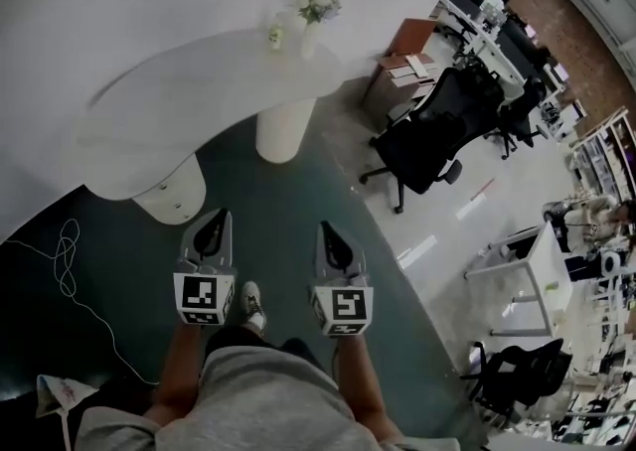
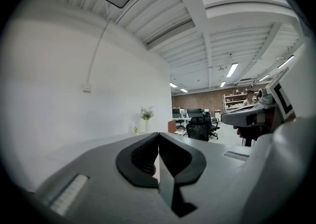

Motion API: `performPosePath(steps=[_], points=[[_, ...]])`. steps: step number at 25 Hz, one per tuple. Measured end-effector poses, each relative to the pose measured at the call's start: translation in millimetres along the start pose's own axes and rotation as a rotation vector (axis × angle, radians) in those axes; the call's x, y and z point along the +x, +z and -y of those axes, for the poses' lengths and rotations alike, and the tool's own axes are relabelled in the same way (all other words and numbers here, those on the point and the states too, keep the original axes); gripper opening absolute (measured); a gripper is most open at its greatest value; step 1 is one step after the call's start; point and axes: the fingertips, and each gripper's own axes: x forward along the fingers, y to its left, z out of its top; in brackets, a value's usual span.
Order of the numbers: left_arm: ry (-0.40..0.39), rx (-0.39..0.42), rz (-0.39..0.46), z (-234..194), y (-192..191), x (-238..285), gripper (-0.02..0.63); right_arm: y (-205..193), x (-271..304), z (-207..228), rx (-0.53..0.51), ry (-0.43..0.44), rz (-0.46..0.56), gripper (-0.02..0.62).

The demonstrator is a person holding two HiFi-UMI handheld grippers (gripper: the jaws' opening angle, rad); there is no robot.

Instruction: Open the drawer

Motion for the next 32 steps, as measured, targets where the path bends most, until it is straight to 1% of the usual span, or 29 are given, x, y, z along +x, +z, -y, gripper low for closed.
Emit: performPosePath(steps=[3, 6, 9, 12, 15, 18, 21, 25, 28, 32], points=[[0.031, -0.006, -0.006, -18, 0, 25, 0.011, 4, 39, 3, -0.003, 0.037, 0.001, 0.003], [0.064, 0.008, -0.010, -39, 2, 42, 0.011, 10, 75, -1, -0.004, 0.080, 0.012, 0.003], [0.119, 0.014, -0.027, -63, -2, 48, 0.011, 15, 105, -13, -0.006, 0.137, 0.016, 0.003], [0.187, 0.015, -0.046, -80, -9, 43, 0.011, 19, 126, -28, -0.013, 0.209, 0.026, 0.003], [0.268, 0.011, -0.065, -100, -15, 34, 0.011, 20, 149, -44, -0.017, 0.283, 0.028, 0.003], [0.359, -0.003, -0.089, -117, -24, 21, 0.011, 19, 170, -66, -0.023, 0.381, 0.024, 0.003], [0.474, -0.023, -0.107, -133, -33, 5, 0.011, 14, 191, -90, -0.032, 0.490, 0.012, 0.003], [0.628, -0.071, -0.130, -150, -47, -19, 0.011, 6, 211, -128, -0.074, 0.646, -0.008, 0.003], [0.715, -0.094, -0.146, -161, -61, -32, 0.011, -5, 224, -153, -0.100, 0.737, -0.024, 0.003], [0.803, -0.130, -0.157, -174, -86, -49, 0.011, -35, 236, -184, -0.117, 0.822, -0.071, 0.003]])
